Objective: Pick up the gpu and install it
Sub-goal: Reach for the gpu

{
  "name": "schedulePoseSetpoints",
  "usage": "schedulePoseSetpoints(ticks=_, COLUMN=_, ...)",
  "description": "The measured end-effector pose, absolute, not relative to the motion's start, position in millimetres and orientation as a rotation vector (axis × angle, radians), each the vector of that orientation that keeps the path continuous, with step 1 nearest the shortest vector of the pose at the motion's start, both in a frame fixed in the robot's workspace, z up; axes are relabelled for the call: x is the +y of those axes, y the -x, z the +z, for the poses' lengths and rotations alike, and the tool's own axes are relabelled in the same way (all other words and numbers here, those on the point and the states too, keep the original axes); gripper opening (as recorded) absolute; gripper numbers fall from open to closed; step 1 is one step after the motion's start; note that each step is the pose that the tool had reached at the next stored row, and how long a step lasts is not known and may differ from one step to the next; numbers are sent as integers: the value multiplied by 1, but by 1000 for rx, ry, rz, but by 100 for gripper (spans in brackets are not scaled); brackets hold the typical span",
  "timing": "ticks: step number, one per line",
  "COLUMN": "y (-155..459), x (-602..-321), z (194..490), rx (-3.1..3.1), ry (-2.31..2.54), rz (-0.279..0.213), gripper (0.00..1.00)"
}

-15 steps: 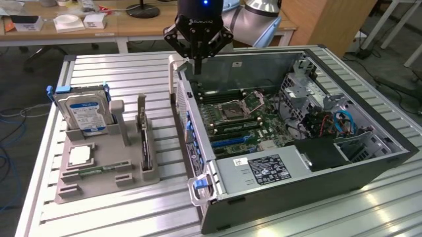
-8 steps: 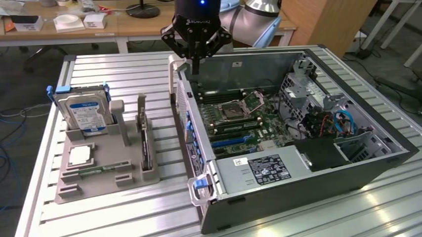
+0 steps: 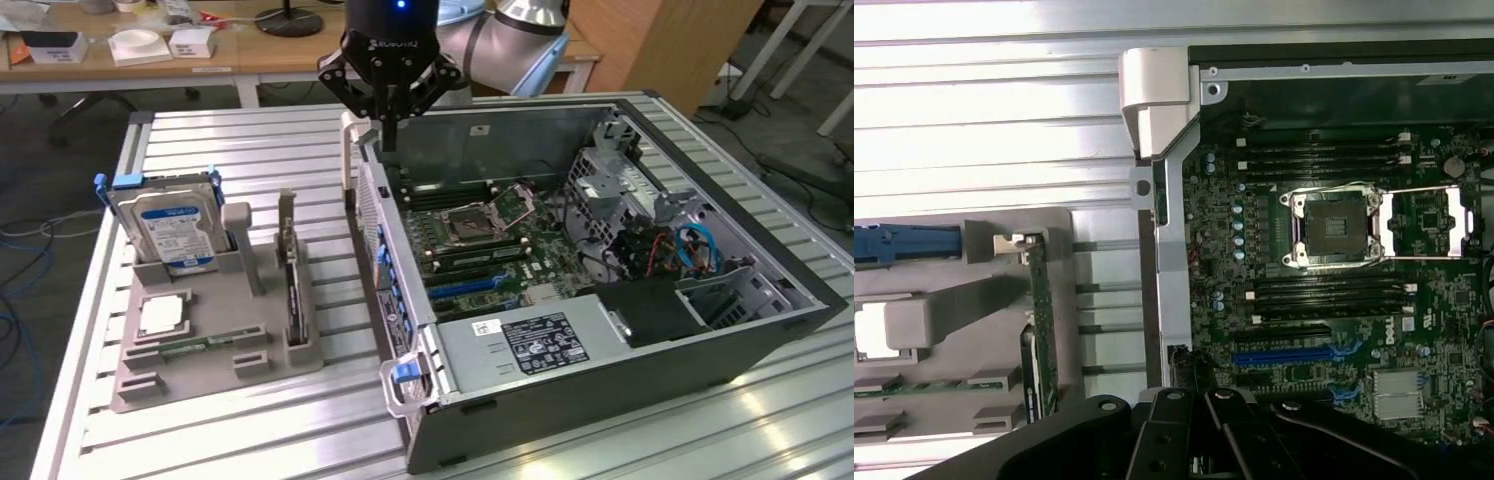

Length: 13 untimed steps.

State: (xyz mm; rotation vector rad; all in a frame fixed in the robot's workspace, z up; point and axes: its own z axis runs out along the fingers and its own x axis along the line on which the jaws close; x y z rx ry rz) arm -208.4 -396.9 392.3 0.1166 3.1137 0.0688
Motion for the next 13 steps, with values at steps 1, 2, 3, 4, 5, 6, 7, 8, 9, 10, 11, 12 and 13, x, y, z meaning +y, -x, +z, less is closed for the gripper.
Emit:
schedulePoseSetpoints(ticks=1, y=209, x=-397, z=392, rx=3114, ry=-117, rz=69, gripper=10)
schedulePoseSetpoints(ticks=2, y=210, x=-397, z=392, rx=3114, ry=-117, rz=69, gripper=10)
schedulePoseSetpoints(ticks=3, y=211, x=-397, z=392, rx=3114, ry=-117, rz=69, gripper=10)
schedulePoseSetpoints(ticks=4, y=212, x=-397, z=392, rx=3114, ry=-117, rz=69, gripper=10)
schedulePoseSetpoints(ticks=5, y=213, x=-397, z=392, rx=3114, ry=-117, rz=69, gripper=10)
schedulePoseSetpoints(ticks=6, y=214, x=-397, z=392, rx=3114, ry=-117, rz=69, gripper=10)
schedulePoseSetpoints(ticks=7, y=215, x=-397, z=392, rx=3114, ry=-117, rz=69, gripper=10)
schedulePoseSetpoints(ticks=8, y=216, x=-397, z=392, rx=3114, ry=-117, rz=69, gripper=10)
schedulePoseSetpoints(ticks=9, y=216, x=-397, z=392, rx=3114, ry=-117, rz=69, gripper=10)
schedulePoseSetpoints(ticks=10, y=217, x=-397, z=392, rx=3114, ry=-117, rz=69, gripper=10)
schedulePoseSetpoints(ticks=11, y=218, x=-397, z=392, rx=3114, ry=-117, rz=69, gripper=10)
schedulePoseSetpoints(ticks=12, y=219, x=-397, z=392, rx=3114, ry=-117, rz=69, gripper=10)
schedulePoseSetpoints(ticks=13, y=220, x=-397, z=392, rx=3114, ry=-117, rz=69, gripper=10)
